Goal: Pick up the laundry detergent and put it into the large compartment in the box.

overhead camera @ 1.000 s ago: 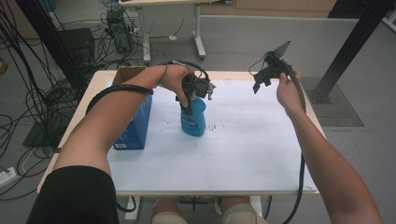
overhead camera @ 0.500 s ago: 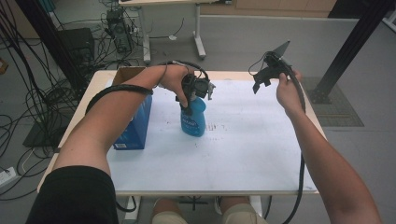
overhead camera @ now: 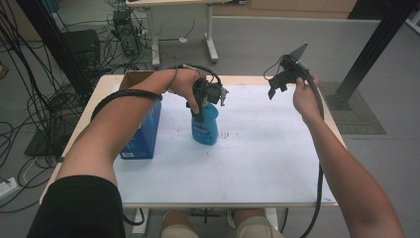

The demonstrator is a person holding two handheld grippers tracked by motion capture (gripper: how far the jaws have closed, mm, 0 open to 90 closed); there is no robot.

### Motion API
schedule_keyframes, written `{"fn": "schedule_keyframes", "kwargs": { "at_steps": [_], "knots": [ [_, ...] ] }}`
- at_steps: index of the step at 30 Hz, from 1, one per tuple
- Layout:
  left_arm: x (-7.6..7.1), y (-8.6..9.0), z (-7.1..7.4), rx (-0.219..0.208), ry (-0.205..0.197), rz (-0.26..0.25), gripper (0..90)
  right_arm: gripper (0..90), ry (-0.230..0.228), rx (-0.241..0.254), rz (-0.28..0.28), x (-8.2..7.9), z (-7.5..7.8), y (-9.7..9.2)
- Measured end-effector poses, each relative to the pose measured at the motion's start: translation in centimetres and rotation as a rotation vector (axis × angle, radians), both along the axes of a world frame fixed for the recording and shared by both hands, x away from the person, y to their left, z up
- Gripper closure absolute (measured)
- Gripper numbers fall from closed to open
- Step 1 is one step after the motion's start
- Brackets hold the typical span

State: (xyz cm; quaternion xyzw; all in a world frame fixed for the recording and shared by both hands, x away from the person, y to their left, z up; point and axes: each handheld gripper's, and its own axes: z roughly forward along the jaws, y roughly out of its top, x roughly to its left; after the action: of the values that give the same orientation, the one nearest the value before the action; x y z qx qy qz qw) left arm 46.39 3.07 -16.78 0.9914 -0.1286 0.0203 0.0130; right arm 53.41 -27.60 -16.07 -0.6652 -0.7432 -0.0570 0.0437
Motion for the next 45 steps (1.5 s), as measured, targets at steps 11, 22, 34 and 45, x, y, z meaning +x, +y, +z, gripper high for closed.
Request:
{"fn": "schedule_keyframes", "kwargs": {
  "at_steps": [11, 22, 34, 45],
  "knots": [
    [-0.06, -0.03, 0.01, 0.002, -0.002, 0.002, 36.6, 3.7, 0.003, -0.002, 0.007, 0.09, -0.09, 0.31],
    [-0.08, -0.09, -0.03, 0.003, -0.004, 0.002, 36.6, 3.7, 0.001, 0.002, 0.006, 0.03, -0.05, 0.23],
    [-0.06, -0.17, 0.0, 0.008, -0.003, 0.004, 36.6, 3.7, 0.0, 0.006, 0.007, -0.08, 0.1, 0.11],
    [-0.04, -0.23, 0.02, 0.011, -0.002, 0.006, 36.6, 3.7, -0.001, 0.005, 0.006, -0.12, 0.11, 0.08]
  ]
}}
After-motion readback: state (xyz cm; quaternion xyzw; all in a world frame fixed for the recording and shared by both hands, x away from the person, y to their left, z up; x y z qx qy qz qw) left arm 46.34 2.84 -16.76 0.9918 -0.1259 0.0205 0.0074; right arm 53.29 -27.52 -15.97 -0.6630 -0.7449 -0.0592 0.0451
